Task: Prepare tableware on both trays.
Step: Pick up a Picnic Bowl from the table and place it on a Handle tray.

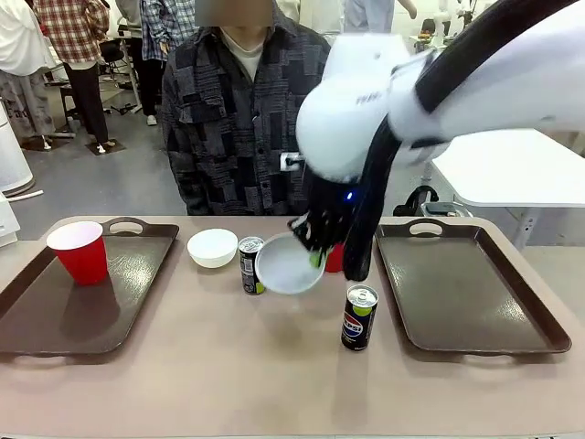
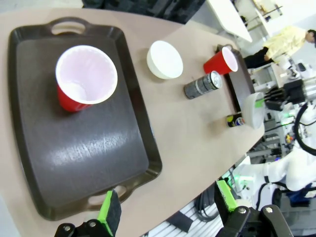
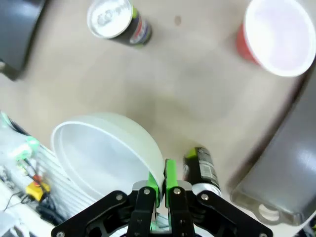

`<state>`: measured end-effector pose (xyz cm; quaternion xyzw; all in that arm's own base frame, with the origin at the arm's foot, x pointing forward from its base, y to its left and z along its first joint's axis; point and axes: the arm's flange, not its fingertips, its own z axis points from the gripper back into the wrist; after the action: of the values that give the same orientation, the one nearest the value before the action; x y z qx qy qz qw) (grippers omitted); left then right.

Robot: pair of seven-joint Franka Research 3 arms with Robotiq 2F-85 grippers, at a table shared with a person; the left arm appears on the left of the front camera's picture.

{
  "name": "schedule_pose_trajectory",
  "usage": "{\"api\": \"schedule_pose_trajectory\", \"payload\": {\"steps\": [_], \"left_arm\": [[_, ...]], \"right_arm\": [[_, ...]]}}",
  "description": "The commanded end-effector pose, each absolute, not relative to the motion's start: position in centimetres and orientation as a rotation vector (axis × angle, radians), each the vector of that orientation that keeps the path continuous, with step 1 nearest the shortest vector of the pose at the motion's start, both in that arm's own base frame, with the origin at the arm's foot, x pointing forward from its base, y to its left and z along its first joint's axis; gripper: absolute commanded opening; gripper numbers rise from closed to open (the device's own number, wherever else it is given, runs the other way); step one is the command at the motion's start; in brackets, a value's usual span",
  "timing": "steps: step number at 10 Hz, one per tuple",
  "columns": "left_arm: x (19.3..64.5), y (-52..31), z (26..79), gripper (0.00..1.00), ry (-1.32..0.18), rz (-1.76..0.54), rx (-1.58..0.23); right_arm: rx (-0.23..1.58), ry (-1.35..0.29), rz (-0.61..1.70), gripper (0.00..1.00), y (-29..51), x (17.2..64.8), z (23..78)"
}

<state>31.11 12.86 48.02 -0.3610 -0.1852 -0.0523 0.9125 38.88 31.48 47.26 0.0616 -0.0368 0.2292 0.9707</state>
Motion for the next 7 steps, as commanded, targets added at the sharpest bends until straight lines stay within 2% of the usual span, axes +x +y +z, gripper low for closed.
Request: {"api": "schedule_pose_trajectory", "payload": {"steps": [1,7], "left_arm": [[31.0,13.0,48.0,1.00,-0.390,-0.113,-0.759],[31.0,13.0,48.0,1.00,-0.390,-0.113,-0.759]], "right_arm": [[0.127,-0.105,0.379,0.08,29.0,38.6,49.3],[0.172,-0.059,0.137,0.08,16.4,36.2,50.6]]}}
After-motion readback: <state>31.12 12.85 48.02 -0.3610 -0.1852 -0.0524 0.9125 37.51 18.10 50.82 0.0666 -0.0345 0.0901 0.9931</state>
